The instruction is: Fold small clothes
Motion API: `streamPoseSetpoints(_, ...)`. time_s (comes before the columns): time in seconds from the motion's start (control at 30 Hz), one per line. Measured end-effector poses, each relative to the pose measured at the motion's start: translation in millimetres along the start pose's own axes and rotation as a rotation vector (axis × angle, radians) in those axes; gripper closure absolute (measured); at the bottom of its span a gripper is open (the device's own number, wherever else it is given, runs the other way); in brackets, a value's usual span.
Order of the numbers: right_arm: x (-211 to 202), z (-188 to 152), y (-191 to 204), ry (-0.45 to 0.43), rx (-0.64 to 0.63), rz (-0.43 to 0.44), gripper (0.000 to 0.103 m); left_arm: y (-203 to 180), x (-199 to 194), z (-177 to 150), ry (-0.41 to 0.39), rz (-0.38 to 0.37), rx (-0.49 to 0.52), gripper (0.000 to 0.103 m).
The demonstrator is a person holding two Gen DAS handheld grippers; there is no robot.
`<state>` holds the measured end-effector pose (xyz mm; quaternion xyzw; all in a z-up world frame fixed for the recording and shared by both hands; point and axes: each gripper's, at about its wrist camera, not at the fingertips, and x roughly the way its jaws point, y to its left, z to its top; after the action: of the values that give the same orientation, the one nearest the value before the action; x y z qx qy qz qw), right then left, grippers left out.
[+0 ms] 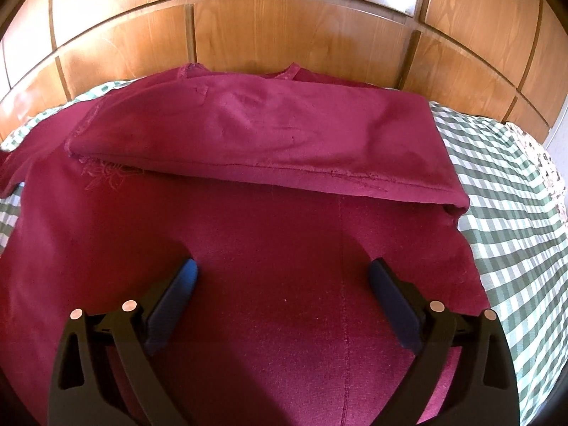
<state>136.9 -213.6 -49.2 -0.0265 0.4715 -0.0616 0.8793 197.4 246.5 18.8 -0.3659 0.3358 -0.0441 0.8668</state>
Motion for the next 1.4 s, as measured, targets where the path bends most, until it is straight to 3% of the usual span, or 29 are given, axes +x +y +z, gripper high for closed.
streamPoseSetpoints(0.17,-0.9,-0.4,-1.5,-0.004,0.009,0.010,0.007,-94.7,35.8,-70.4,0.142,-0.129,0.200,0.095)
streamPoseSetpoints(0.27,-1.1,-0.7,-2.4,-0.005,0.018,0.019,0.007,-129.3,58.2,-118.8,0.225,-0.123,0.329,0.085)
streamPoseSetpoints(0.33,-1.1,-0.9,-4.0,-0.005,0.024,0.029,0.007,-137.7,69.0,-150.5,0.283,-0.105,0.381,0.065)
streamPoseSetpoints(0.4,-0.6,-0.4,-5.1,-0.003,0.030,0.038,0.007,-135.2,72.2,-169.1,0.309,-0.089,0.416,0.056)
streamPoseSetpoints(0.5,-0.7,2.9,-6.5,0.014,0.036,0.054,0.009,-121.7,59.7,-190.3,0.321,-0.051,0.469,0.056)
streamPoseSetpoints(0.6,-9.0,13.3,-5.1,0.022,0.051,0.123,0.027,-99.8,46.6,-199.2,0.296,0.000,0.485,0.057)
streamPoseSetpoints(0.77,-11.4,38.2,35.5,0.100,0.130,0.508,0.044,-60.7,43.0,-201.8,0.296,0.046,0.408,0.063)
streamPoseSetpoints(0.83,-3.4,43.2,60.9,0.140,0.105,0.558,0.046,-54.1,44.6,-202.9,0.286,0.033,0.414,0.063)
streamPoseSetpoints(0.93,12.0,54.7,108.6,0.167,0.040,0.537,0.052,-53.9,47.3,-209.3,0.283,0.042,0.436,0.063)
streamPoseSetpoints(0.97,12.5,57.0,117.9,0.165,0.018,0.518,0.065,-55.3,51.1,-210.4,0.281,0.044,0.439,0.063)
streamPoseSetpoints(1.0,11.2,61.0,128.6,0.161,-0.023,0.505,0.091,-55.3,51.5,-211.2,0.277,0.045,0.446,0.063)
streamPoseSetpoints(1.03,8.5,64.6,136.0,0.165,-0.056,0.503,0.096,-56.3,52.8,-212.1,0.275,0.045,0.451,0.063)
streamPoseSetpoints(1.07,0.9,70.4,140.2,0.153,-0.083,0.491,0.097,-57.0,56.2,-214.4,0.271,0.044,0.459,0.063)
streamPoseSetpoints(1.2,-57.1,103.1,120.3,-0.033,-0.118,0.507,0.097,-58.2,56.8,-216.5,0.265,0.042,0.458,0.062)
streamPoseSetpoints(1.3,-95.7,131.9,80.9,-0.158,-0.079,0.488,0.097,-60.7,56.8,-219.5,0.258,0.049,0.469,0.062)
streamPoseSetpoints(1.4,-108.6,151.3,31.5,-0.215,-0.012,0.434,0.097,-62.6,57.4,-221.2,0.256,0.052,0.472,0.062)
